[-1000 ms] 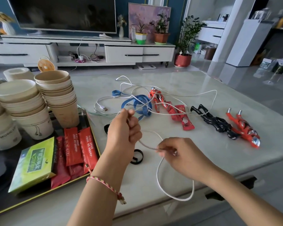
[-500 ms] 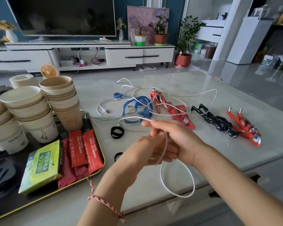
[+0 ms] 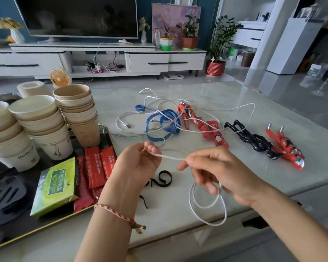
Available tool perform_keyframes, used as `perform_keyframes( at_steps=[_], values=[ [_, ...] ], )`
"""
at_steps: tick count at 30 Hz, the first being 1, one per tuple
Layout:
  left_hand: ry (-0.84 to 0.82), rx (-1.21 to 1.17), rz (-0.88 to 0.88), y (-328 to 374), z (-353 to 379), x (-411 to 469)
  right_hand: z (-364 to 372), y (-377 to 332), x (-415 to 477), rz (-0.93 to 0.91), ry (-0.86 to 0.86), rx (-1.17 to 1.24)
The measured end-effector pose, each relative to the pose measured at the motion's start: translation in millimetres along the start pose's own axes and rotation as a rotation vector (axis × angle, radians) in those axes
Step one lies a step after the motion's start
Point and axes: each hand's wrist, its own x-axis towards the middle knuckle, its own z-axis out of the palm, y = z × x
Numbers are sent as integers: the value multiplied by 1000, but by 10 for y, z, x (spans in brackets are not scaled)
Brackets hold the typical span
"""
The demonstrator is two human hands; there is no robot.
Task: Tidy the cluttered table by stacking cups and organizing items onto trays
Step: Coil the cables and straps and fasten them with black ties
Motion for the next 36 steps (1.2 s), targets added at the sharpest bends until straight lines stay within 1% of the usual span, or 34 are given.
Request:
perform_keyframes(
  at_steps=[3,5,8,10,15,17,19,21,22,23,24,26,27,28,29,30,32,34,36],
  values=[
    [-44,68,-59,0,1,-41,-47,22,-67,165,-194,76],
    [-95,139,-51,-9,-3,-83,-86,47,-74,228,-228,58],
    [-180,194,-63,-2,-8,-137,-133,62,-59,252,-176,2],
    [-221,195,-67,18,-9,-178,-163,78,-29,258,-114,41],
    [-293,212,146,142,-39,-256,-254,135,127,215,79,252],
    [-345,134,181,273,-88,-312,-308,148,179,227,69,327],
    [-427,-31,192,408,-156,-383,-363,157,198,242,-3,361],
    [-539,-267,144,496,-230,-439,-373,166,222,246,-53,344],
    [-588,-329,105,508,-237,-460,-352,167,250,245,-40,323],
    [-609,-275,90,492,-216,-480,-317,167,288,238,13,295],
    [-566,-96,107,436,-176,-474,-268,165,335,223,99,252],
    [-354,413,154,209,-58,-398,-141,154,431,167,310,149],
    [-234,606,170,64,-12,-327,-65,142,470,132,402,110],
    [-131,729,191,-78,29,-261,12,128,500,93,465,76],
    [-53,786,213,-185,59,-219,91,115,516,45,497,39],
    [-10,795,248,-268,68,-183,173,96,520,-13,509,-25],
    [16,747,339,-357,46,-136,341,62,490,-131,509,-240],
    [7,651,394,-349,18,-129,494,43,426,-246,483,-426],
    [-7,481,335,-306,2,-122,611,47,346,-356,427,-591]
  ],
)
